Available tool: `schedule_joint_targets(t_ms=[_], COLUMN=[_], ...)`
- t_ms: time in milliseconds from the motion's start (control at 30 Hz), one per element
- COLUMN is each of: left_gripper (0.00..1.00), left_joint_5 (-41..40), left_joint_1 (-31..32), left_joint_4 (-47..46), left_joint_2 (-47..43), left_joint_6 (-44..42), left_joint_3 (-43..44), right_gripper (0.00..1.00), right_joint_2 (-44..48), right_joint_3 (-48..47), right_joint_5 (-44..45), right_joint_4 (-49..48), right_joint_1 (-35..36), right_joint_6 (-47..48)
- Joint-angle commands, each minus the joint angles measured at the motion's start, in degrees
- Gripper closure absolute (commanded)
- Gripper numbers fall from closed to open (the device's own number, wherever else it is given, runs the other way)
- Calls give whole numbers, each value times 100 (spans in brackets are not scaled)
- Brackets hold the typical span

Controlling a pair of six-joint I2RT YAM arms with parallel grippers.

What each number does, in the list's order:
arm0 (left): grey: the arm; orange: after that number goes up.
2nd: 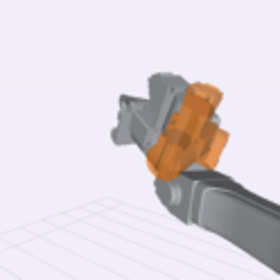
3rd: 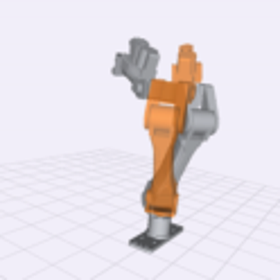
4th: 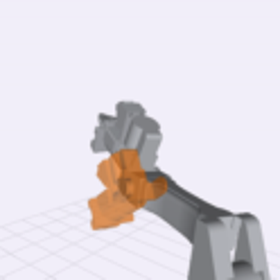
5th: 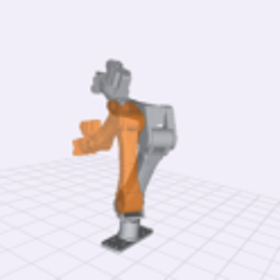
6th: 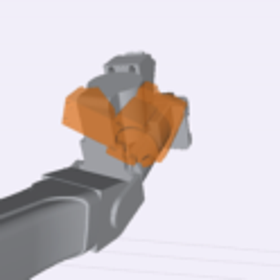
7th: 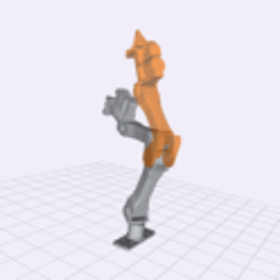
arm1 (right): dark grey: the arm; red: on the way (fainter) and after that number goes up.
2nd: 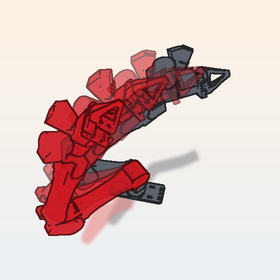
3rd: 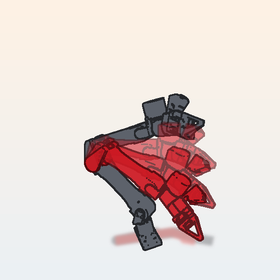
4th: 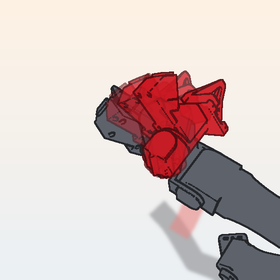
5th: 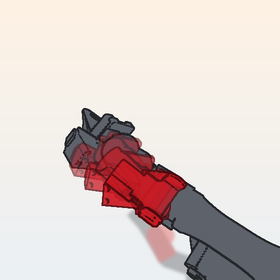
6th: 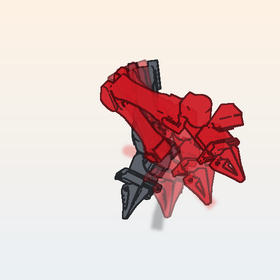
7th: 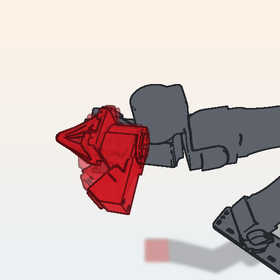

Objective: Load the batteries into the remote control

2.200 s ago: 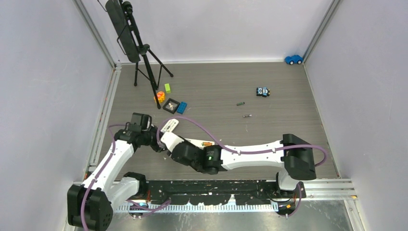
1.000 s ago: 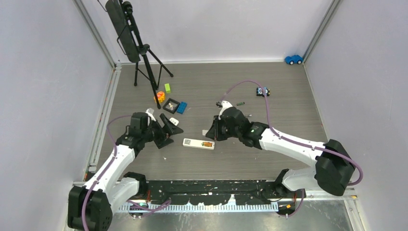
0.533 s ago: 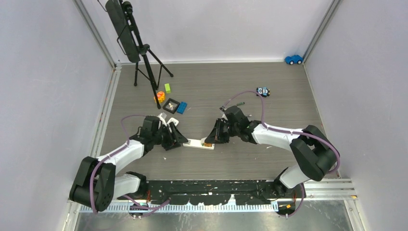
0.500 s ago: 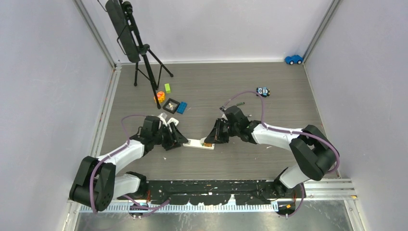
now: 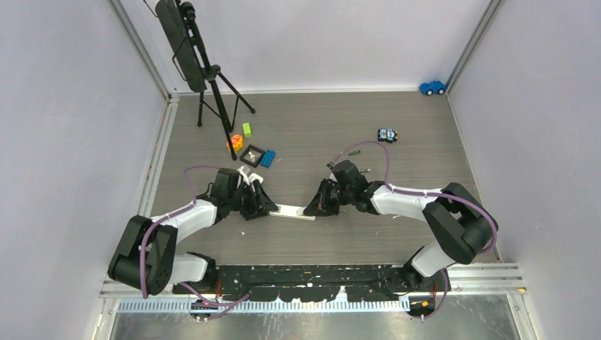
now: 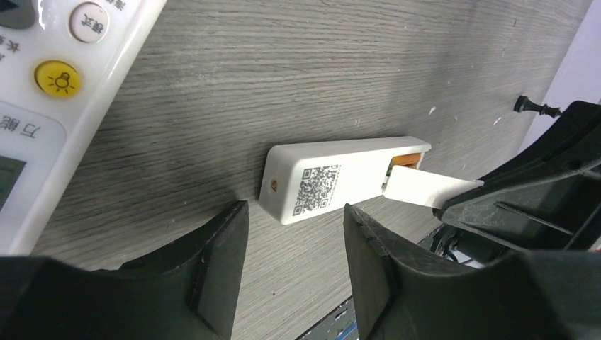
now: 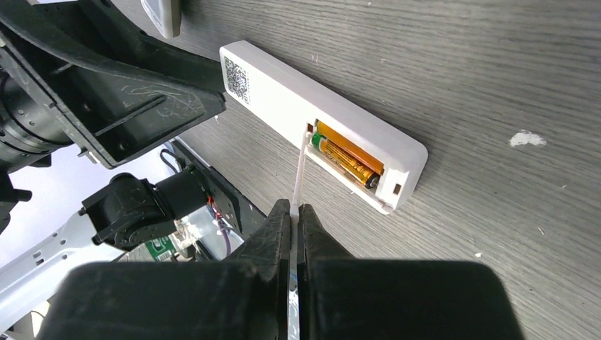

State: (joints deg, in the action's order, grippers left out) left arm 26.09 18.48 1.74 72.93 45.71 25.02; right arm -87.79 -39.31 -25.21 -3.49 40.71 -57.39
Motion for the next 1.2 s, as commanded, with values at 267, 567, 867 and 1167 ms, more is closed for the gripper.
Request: schedule_joint_targets(t_ms=[267,567,867,1167], left_gripper=[51,52,52,52], left_joint_5=[81,63,76,37], left_joint_1=[93,103,112,112], left_joint_4=[-201,-191,-191,93], left_joint_2=[246,255,236,170], left_joint_6=[-159,-168,-168,-177], left_joint_3=[266,249,283,346], right_gripper=[100,100,81,68], right_joint_2=[-277,-370,-346,-215], right_joint_3=[149,257,109,-129], right_joint_5=[217,291,313,399], right_joint_4=[-374,-296,-42,396], right_joint_1=[7,7,1,-15], right_joint_6=[-31,-212,-161,35])
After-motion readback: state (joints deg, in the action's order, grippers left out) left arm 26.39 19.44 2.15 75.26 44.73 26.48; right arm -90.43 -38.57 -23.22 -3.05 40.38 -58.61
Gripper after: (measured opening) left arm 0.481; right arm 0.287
